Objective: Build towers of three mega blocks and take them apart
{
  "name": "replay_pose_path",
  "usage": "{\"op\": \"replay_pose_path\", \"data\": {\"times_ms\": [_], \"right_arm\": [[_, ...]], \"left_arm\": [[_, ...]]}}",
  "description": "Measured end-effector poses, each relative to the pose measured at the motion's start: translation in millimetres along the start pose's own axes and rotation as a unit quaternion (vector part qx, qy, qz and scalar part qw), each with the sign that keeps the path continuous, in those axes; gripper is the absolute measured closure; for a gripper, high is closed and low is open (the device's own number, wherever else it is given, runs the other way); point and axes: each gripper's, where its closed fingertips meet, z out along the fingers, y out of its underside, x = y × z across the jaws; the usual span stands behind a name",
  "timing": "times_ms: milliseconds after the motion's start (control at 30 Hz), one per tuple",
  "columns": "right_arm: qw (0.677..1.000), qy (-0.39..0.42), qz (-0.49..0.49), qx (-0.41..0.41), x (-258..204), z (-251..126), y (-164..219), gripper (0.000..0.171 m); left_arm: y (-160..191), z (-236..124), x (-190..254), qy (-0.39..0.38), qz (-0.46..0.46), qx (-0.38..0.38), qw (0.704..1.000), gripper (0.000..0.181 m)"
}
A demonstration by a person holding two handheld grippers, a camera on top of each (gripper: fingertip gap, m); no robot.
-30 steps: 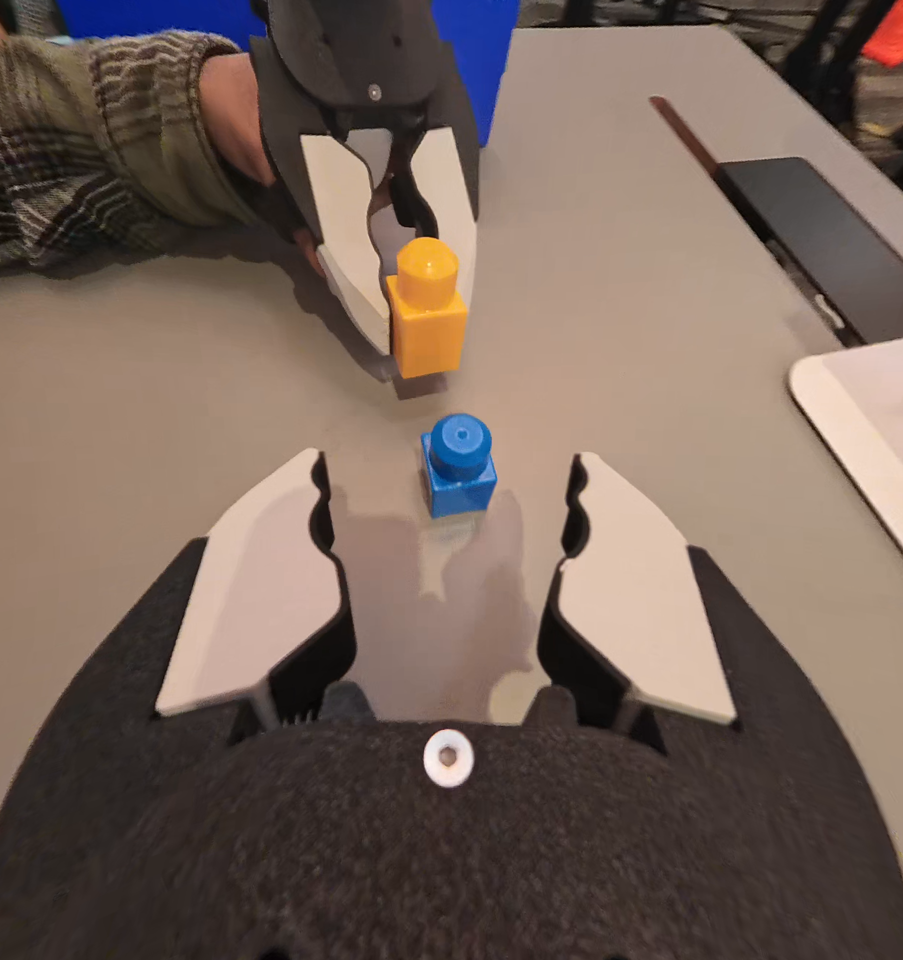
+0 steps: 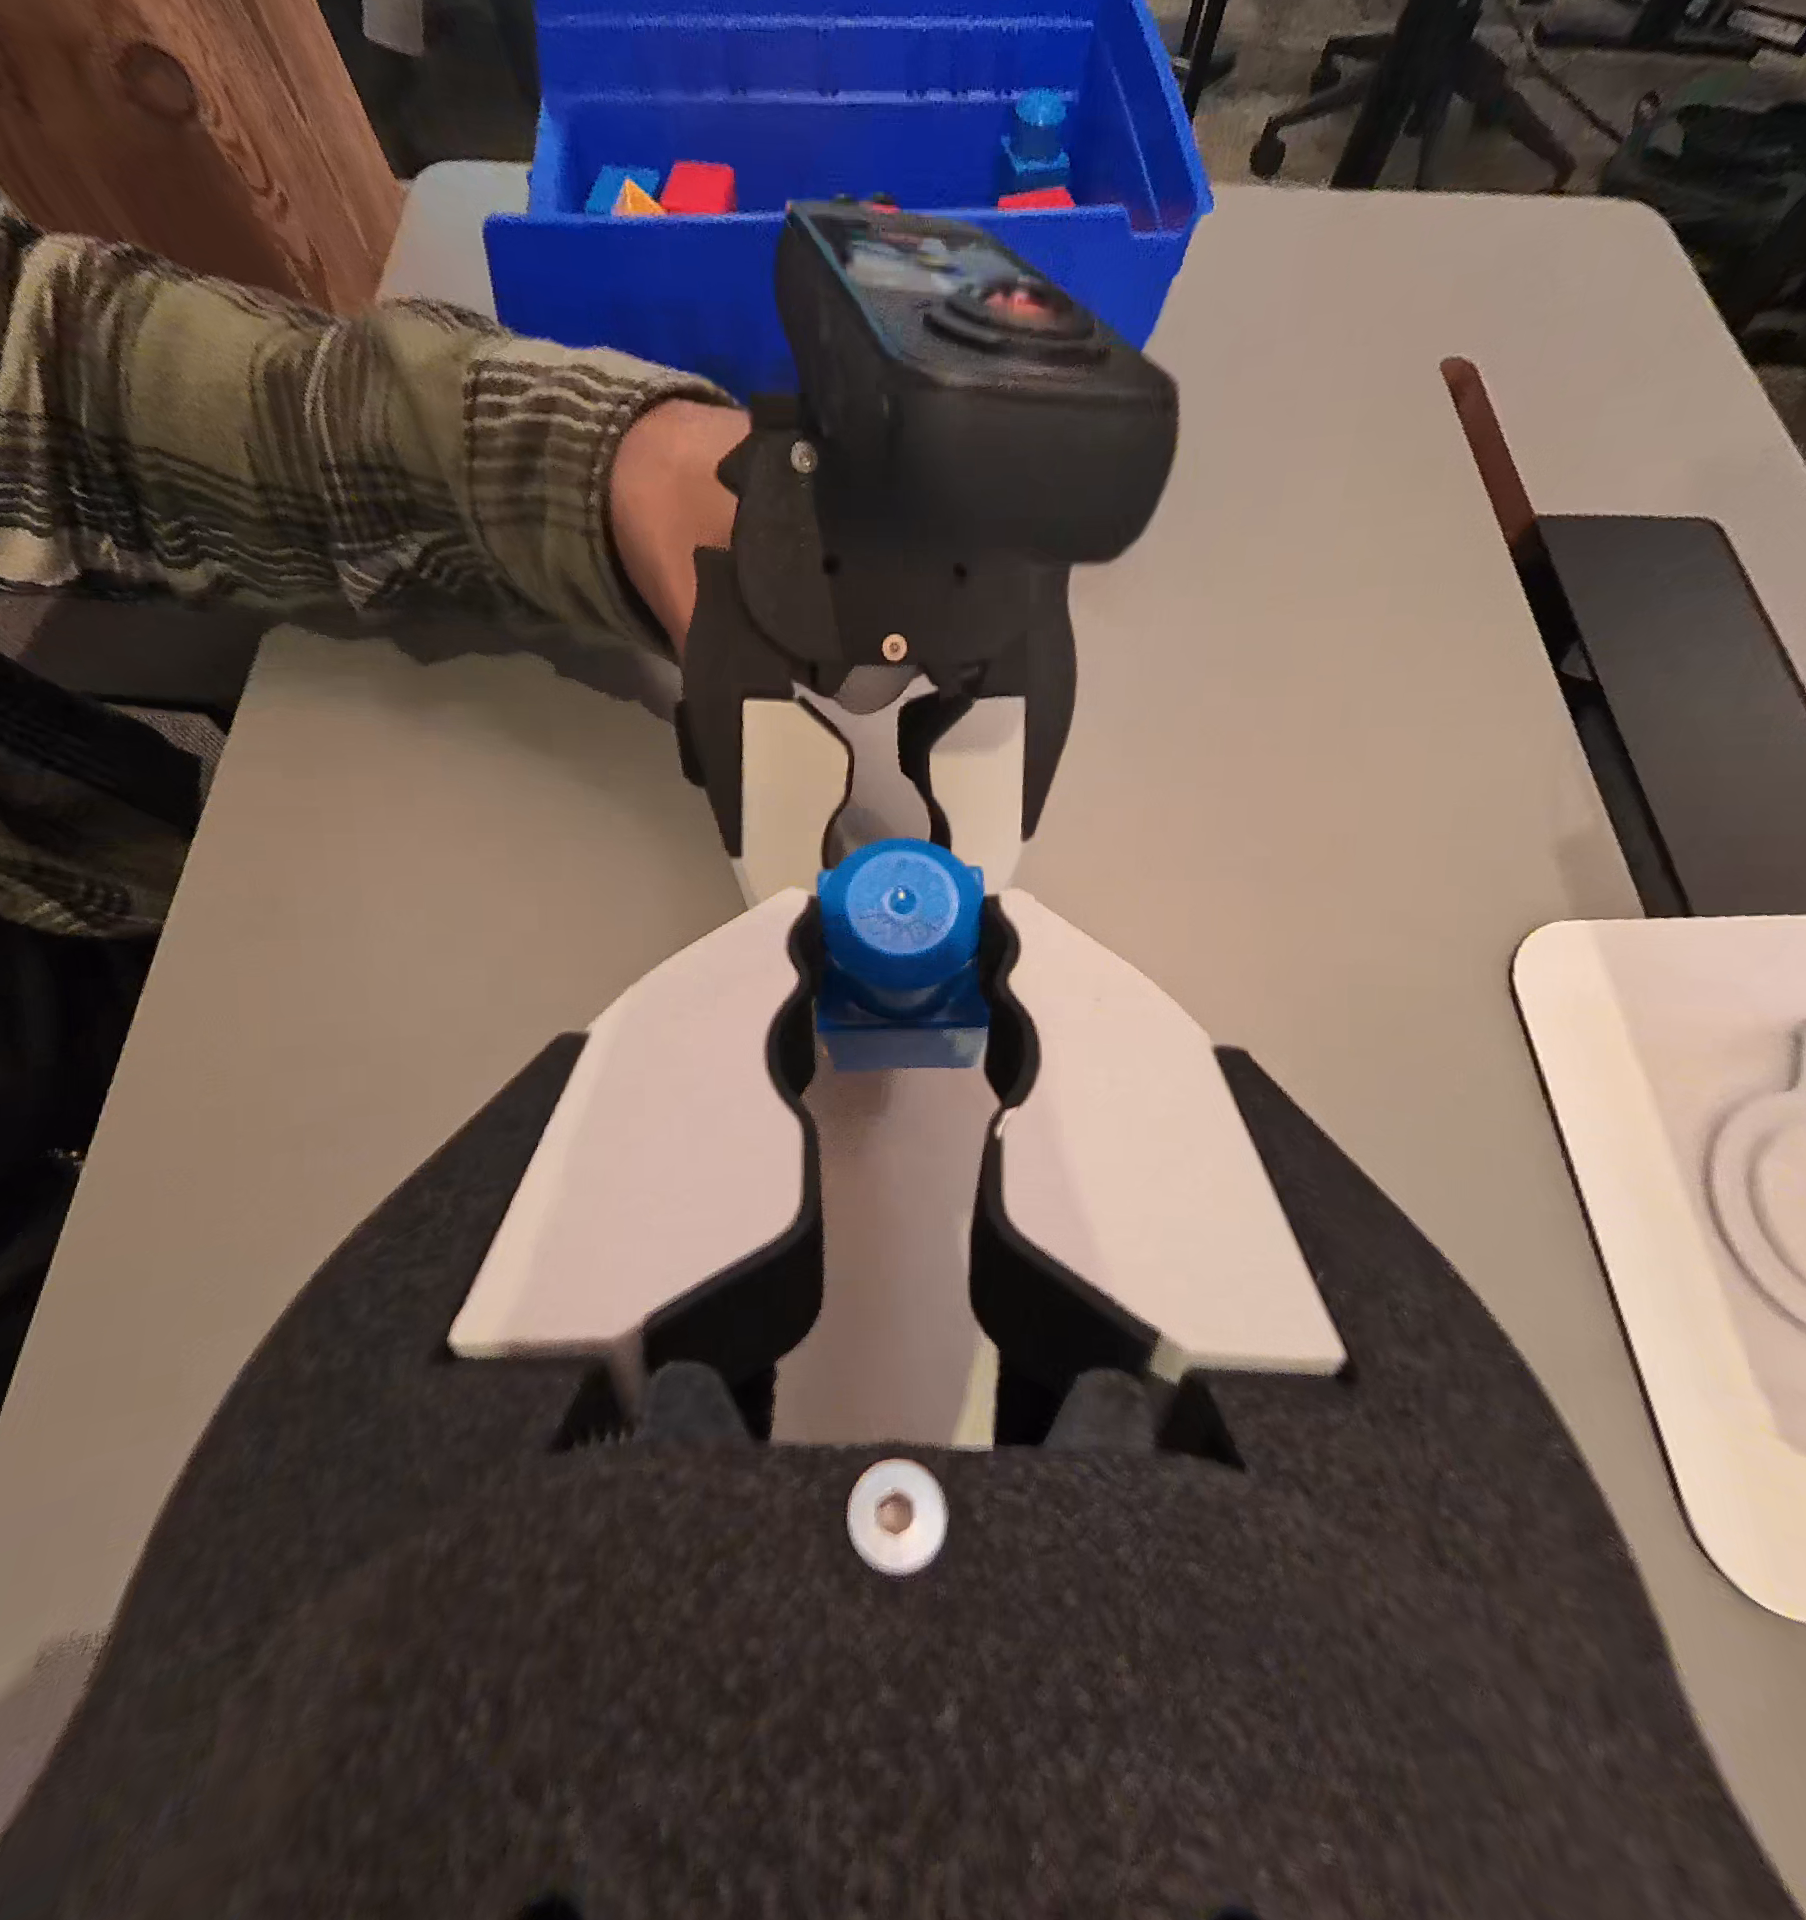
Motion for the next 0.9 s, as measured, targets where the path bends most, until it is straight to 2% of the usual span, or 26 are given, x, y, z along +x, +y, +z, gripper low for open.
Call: {"op": "replay_pose_path", "data": {"times_ms": [233, 433, 633, 900], "right_arm": [[0.999, 0.002, 0.025, -0.031, 3.2, -5.8, 13.4, 0.143], [0.999, 0.014, 0.045, 0.0, 9.6, -16.6, 11.5, 0.143], [0.997, 0.025, 0.06, 0.053, 16.4, -26.1, 0.7, 0.143], [0.997, 0.022, 0.05, 0.053, 17.2, -27.2, -0.7, 0.143]], "left_arm": [[-39.1, 7.8, 5.8, 0.001, 0.023, 0.023, 0.999, 0.146], [-50.4, 2.4, 0.8, -0.014, 0.041, 0.064, 0.997, 0.146], [-68.7, -7.9, -3.6, -0.032, 0.049, 0.138, 0.989, 0.146], [-73.0, -10.0, -4.5, -0.04, 0.052, 0.158, 0.985, 0.147]]}}
